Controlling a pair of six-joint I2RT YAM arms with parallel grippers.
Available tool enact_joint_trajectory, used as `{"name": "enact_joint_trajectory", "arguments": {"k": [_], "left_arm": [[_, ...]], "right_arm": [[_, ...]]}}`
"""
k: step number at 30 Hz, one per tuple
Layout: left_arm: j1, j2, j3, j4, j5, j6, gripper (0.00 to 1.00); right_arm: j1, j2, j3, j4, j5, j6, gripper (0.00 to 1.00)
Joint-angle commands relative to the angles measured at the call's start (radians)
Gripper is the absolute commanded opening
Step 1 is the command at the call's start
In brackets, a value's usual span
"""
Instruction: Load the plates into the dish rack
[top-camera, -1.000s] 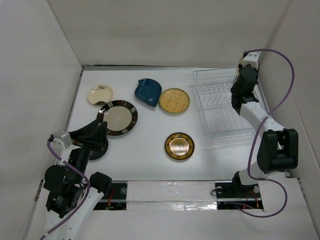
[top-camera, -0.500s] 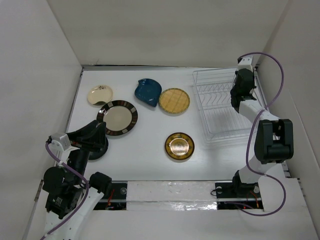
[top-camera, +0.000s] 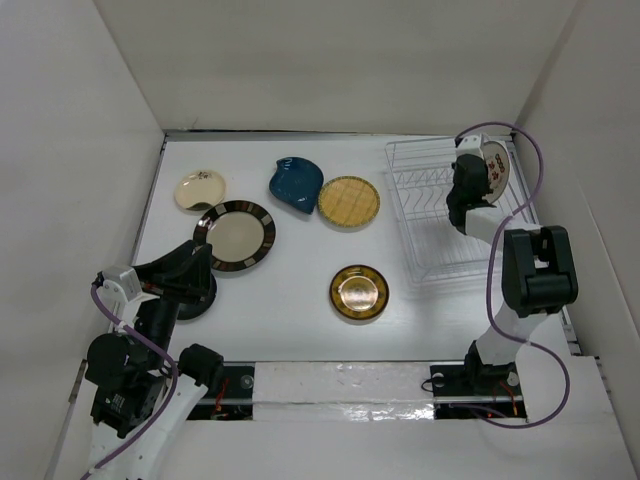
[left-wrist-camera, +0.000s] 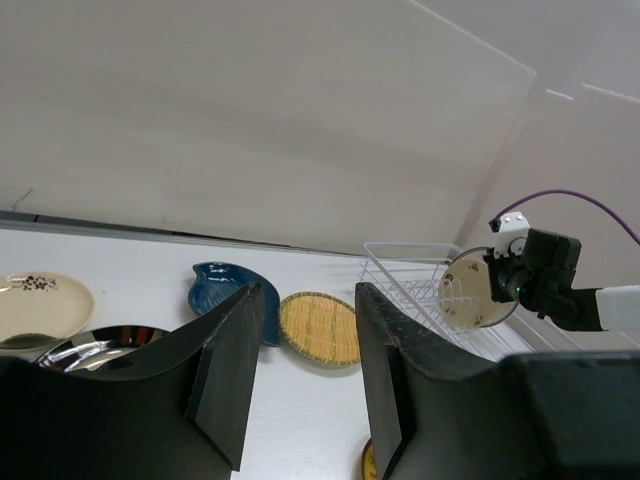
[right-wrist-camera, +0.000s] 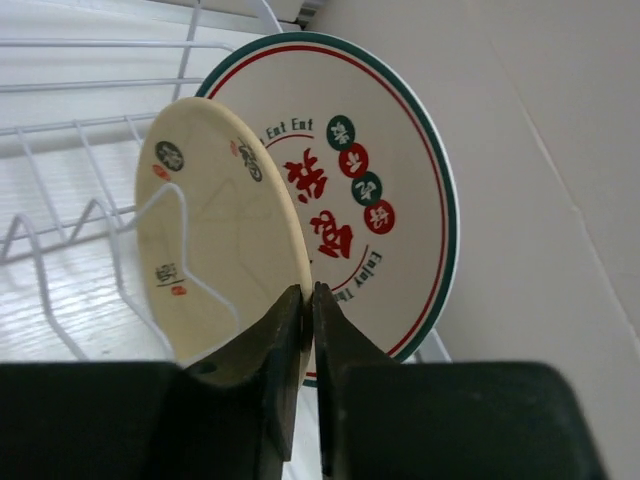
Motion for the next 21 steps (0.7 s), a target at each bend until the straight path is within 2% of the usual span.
{"name": "enact_joint_trajectory", "arguments": {"k": [1, 2, 3, 7, 9, 14, 16, 17, 18, 19, 20, 21], "left_arm": [[-0.008, -0.004, 0.001, 0.038, -0.005, -0.001, 0.39], [-0.008, -0.003, 0.001, 0.039, -0.005, -0.001, 0.39], [-0.008, -0.003, 0.000, 0.038, -0.007, 0.000, 0.39], [-0.008, 0.000, 0.001, 0.038, -0.005, 0.000, 0.39], [-0.008, 0.005, 0.000, 0.038, -0.007, -0.001, 0.39], [-0.008, 0.013, 0.001, 0.036, -0.008, -0.001, 0.39], [-0.008, 0.017, 0.000, 0.035, -0.007, 0.000, 0.39], [-0.008, 0.019, 0.001, 0.035, -0.007, -0.001, 0.39], [-0.008, 0.023, 0.001, 0.035, -0.005, -0.001, 0.39], [-0.008, 0.025, 0.000, 0.035, -0.004, -0.001, 0.39], [-0.008, 0.028, 0.000, 0.035, -0.004, -0.001, 0.39], [-0.008, 0.031, 0.001, 0.035, -0.004, 0.000, 0.39]], "right_arm": [[0.024, 0.004, -0.002, 0.039, 0.026, 0.040, 0.19], [0.024, 0.001, 0.007, 0.035, 0.026, 0.048, 0.23], [0.024, -0.014, 0.017, 0.018, 0.026, 0.056, 0.33], [0.053, -0.080, 0.097, -0.079, 0.038, 0.152, 0.52], [0.090, -0.109, 0.163, -0.184, 0.034, 0.207, 0.58], [0.253, -0.233, 0.214, -0.349, 0.044, 0.382, 0.59], [0.346, -0.273, 0.205, -0.427, -0.033, 0.431, 0.43], [0.377, -0.312, 0.188, -0.455, -0.165, 0.450, 0.32], [0.405, -0.332, 0.173, -0.505, -0.242, 0.453, 0.16], [0.432, -0.347, 0.157, -0.533, -0.344, 0.429, 0.10], [0.476, -0.359, 0.143, -0.573, -0.540, 0.427, 0.04], [0.498, -0.372, 0.139, -0.649, -0.612, 0.429, 0.00]]}}
